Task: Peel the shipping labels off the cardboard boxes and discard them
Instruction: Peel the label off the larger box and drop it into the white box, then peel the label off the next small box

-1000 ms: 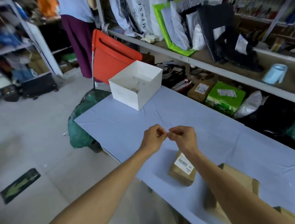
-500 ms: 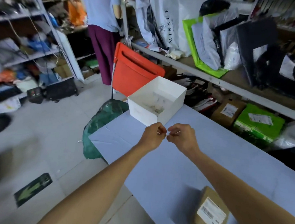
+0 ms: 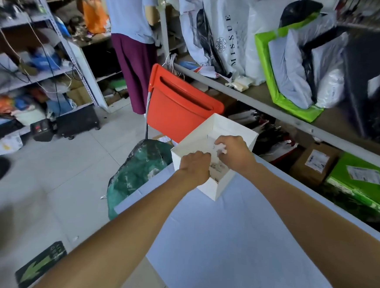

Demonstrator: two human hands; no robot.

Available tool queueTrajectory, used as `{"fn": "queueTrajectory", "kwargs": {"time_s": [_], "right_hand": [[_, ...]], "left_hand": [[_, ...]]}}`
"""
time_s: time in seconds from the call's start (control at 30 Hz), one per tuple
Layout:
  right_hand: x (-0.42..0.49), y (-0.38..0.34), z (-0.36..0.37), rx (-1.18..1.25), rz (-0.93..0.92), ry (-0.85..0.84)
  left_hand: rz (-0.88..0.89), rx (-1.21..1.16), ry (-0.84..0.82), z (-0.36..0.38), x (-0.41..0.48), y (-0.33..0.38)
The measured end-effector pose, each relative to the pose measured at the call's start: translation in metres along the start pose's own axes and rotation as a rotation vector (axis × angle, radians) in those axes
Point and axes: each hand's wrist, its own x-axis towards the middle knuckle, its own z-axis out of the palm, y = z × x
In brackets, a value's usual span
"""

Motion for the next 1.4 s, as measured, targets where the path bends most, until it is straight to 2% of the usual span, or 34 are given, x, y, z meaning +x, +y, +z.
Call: {"fn": "queueTrajectory", "kwargs": {"time_s": [0.27,0.63,0.83,1.17,1.4], "right_hand": [[0.029,-0.002,0.004,-0.078,0.076,-0.024],[-0.005,0.015,-0.004,-0.16,0.126,-0.183],[-0.066,0.038,-0.02,-0.179,0.21,-0.159],[-0.215,0.098,-0.068,-0.181,0.366,-0.103],[-0.32,0.133,-0.074,-0.167,0.51,-0.124]], "left_hand": [[-0.003,-0.001,-0.029,-0.009,0.034,-0.022],[0.054,-0.003,0.002,-0.005,0.029,0.005],[0.143,-0.004,-0.017,0.001,0.004,0.051],[0.32,-0.026,-0.03,0.035,-0.077,0.18],[0.415,-0.033,-0.148,0.069,-0.136,0.247]]}}
